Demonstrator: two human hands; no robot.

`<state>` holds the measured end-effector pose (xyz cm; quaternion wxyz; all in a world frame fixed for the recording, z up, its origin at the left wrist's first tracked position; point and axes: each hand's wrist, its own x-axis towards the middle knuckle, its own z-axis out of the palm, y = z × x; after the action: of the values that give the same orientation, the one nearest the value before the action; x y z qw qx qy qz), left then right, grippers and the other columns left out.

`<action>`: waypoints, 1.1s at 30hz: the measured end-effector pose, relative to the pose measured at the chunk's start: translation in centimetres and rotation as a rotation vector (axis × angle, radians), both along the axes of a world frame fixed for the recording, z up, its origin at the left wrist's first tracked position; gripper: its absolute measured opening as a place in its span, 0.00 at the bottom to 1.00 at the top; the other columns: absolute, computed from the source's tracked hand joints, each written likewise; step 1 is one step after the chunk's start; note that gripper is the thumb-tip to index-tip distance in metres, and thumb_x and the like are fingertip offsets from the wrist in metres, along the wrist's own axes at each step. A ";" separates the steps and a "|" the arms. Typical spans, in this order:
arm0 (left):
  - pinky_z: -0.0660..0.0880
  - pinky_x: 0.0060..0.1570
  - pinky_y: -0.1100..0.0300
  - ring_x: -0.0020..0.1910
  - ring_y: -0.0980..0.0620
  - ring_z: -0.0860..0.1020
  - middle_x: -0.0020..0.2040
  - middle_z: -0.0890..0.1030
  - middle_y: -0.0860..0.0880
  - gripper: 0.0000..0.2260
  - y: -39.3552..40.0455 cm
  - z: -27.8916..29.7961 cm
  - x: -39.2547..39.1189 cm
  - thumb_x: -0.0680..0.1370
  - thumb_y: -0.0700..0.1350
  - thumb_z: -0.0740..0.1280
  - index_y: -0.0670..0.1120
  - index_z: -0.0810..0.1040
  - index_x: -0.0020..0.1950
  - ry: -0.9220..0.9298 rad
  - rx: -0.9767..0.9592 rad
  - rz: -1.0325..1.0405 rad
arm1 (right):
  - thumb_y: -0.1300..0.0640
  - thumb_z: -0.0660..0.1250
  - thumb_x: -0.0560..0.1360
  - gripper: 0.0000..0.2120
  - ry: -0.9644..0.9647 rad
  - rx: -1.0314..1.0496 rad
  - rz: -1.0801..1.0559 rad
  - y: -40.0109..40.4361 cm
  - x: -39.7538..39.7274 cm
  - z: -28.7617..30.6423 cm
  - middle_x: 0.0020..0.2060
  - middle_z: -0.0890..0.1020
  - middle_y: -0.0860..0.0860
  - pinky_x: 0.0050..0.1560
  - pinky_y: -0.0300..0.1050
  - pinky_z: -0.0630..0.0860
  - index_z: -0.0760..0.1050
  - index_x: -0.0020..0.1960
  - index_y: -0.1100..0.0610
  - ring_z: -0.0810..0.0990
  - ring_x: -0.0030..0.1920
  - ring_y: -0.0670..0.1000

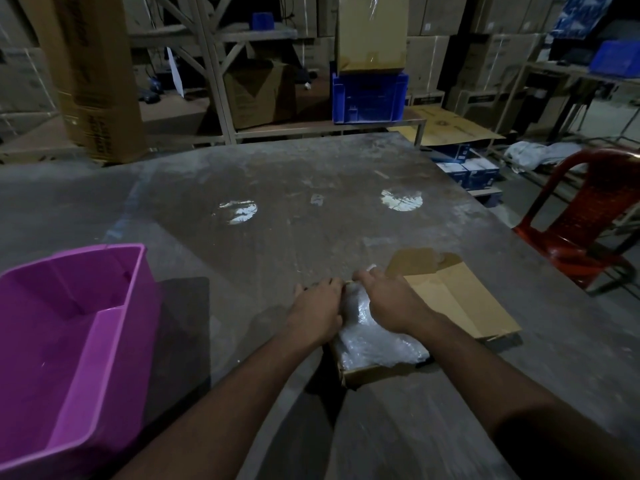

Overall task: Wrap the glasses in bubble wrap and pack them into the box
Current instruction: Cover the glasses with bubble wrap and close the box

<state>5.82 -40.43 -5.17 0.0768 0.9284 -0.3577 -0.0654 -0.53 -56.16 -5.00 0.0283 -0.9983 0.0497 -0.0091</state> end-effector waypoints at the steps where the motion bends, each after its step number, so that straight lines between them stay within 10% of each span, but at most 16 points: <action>1: 0.67 0.65 0.46 0.64 0.46 0.76 0.65 0.75 0.48 0.20 0.0 0.1 0.0 0.75 0.45 0.67 0.49 0.69 0.67 -0.017 0.001 -0.008 | 0.67 0.60 0.74 0.30 -0.011 -0.022 0.002 0.1 -0.1 0.1 0.67 0.74 0.56 0.57 0.52 0.68 0.63 0.74 0.53 0.78 0.59 0.59; 13: 0.65 0.64 0.46 0.66 0.48 0.67 0.65 0.72 0.48 0.18 0.6 -0.5 0.2 0.79 0.54 0.64 0.50 0.76 0.68 -0.230 0.078 -0.084 | 0.64 0.58 0.76 0.23 -0.063 -0.208 0.049 -0.3 -0.4 -1.0 0.63 0.77 0.52 0.56 0.52 0.69 0.71 0.70 0.54 0.80 0.52 0.55; 22: 0.63 0.60 0.45 0.64 0.48 0.67 0.60 0.80 0.51 0.11 0.6 -0.1 0.0 0.81 0.51 0.61 0.51 0.80 0.59 -0.223 0.146 -0.102 | 0.61 0.59 0.78 0.19 0.084 -0.373 -0.014 0.8 0.2 -0.3 0.67 0.70 0.58 0.62 0.59 0.65 0.72 0.68 0.57 0.66 0.68 0.58; 33: 0.68 0.64 0.50 0.65 0.46 0.72 0.63 0.81 0.49 0.13 0.2 -0.4 0.1 0.82 0.48 0.61 0.52 0.77 0.66 -0.145 0.097 -0.044 | 0.62 0.60 0.77 0.20 0.053 -0.254 -0.018 0.4 -0.3 -0.6 0.61 0.80 0.51 0.60 0.53 0.63 0.71 0.67 0.52 0.77 0.61 0.54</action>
<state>5.91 -40.21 -5.52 0.0042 0.9253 -0.3789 -0.0167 -0.87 -55.80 -5.59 -0.0998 -0.9933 0.0580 0.0111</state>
